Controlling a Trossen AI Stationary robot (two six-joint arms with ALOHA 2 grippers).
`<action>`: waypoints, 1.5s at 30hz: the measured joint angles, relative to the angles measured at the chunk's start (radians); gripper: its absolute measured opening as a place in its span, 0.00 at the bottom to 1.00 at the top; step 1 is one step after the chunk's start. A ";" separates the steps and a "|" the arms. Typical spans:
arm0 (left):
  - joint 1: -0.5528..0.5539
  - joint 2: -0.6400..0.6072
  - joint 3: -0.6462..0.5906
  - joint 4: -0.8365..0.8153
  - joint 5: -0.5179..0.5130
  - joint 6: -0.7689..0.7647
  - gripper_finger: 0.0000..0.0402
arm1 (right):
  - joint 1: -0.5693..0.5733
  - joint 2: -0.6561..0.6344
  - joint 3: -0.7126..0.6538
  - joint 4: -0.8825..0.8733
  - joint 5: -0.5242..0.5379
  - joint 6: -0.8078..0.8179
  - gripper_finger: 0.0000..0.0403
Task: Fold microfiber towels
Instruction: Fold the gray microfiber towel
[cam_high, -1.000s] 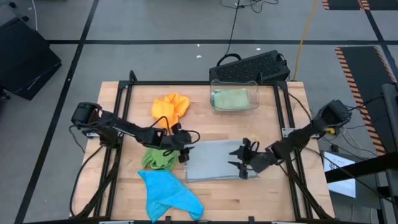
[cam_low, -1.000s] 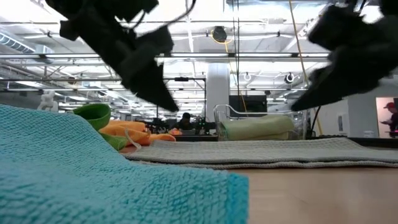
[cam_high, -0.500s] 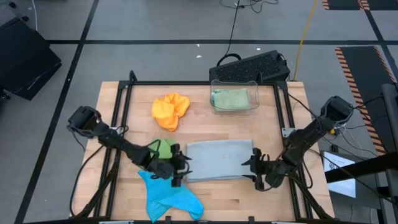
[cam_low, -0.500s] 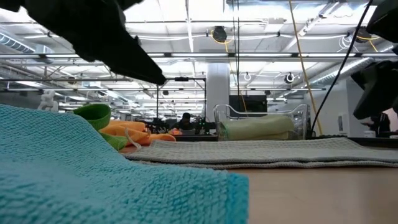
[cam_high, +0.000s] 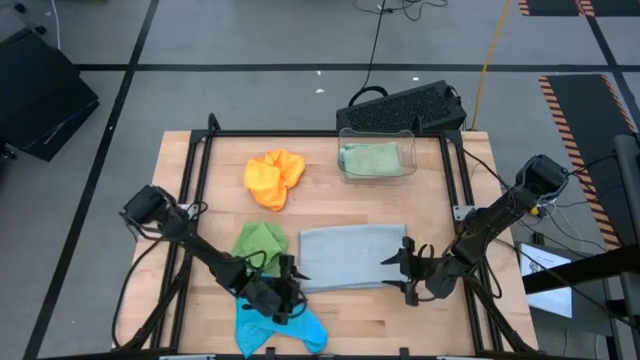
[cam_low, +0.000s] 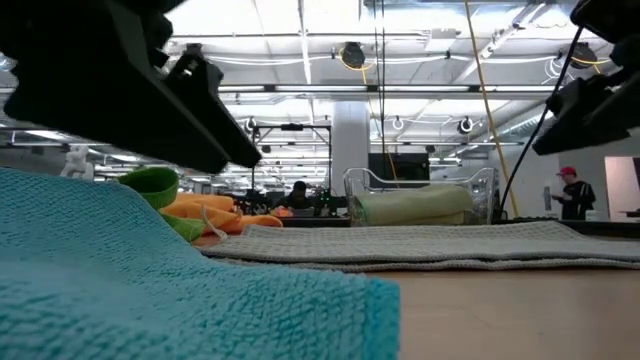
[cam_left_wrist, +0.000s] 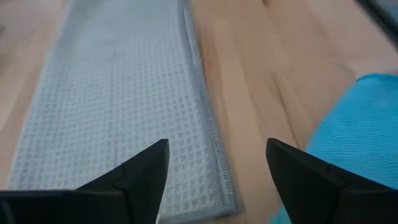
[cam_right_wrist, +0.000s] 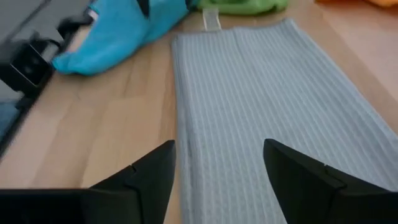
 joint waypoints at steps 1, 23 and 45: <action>0.003 0.019 0.015 -0.008 0.007 0.001 0.66 | -0.002 0.000 0.000 0.013 0.000 -0.005 0.57; 0.031 0.142 0.098 -0.211 0.067 -0.130 0.45 | -0.070 0.167 0.000 0.378 0.066 -0.148 0.56; 0.089 0.039 0.091 -0.244 0.169 -0.101 0.02 | -0.141 0.538 0.313 0.470 0.040 -0.237 0.56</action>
